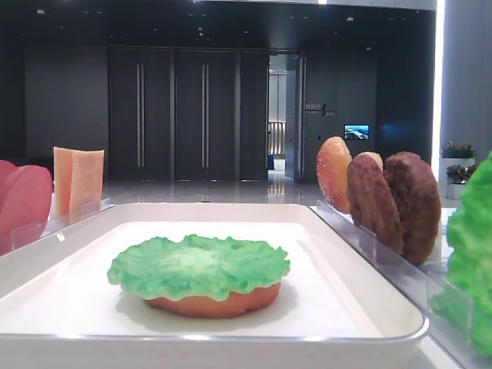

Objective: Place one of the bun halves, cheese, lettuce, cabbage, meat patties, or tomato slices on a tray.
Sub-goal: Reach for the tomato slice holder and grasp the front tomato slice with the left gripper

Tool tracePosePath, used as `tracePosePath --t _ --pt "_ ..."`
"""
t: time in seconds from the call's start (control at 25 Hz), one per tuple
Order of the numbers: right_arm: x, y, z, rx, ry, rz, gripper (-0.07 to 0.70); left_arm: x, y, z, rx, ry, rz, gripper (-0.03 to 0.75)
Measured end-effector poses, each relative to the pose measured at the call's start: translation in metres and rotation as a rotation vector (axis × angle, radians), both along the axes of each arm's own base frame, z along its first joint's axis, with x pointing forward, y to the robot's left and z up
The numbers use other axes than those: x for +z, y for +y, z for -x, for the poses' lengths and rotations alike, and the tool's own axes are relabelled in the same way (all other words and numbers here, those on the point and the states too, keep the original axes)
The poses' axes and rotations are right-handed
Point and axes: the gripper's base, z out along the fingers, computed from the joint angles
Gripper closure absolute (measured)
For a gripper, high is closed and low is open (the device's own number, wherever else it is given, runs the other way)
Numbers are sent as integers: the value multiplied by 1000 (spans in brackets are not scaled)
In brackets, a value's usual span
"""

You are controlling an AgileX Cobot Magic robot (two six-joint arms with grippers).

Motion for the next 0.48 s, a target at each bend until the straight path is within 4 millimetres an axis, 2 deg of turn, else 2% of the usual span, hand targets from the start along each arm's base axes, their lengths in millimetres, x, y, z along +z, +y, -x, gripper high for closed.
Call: tracePosePath --t 0.08,0.16,0.28,0.36,0.48 --pt "0 0 0 0 0 0 155 0 0 0 0 0 1 550" --pt "0 0 0 0 0 0 155 0 0 0 2 0 3 381" --pt "0 0 0 0 0 0 155 0 0 0 2 0 3 178" --pt "0 0 0 0 0 0 155 0 0 0 2 0 3 131" --pt "0 0 0 0 0 0 155 0 0 0 2 0 3 115"
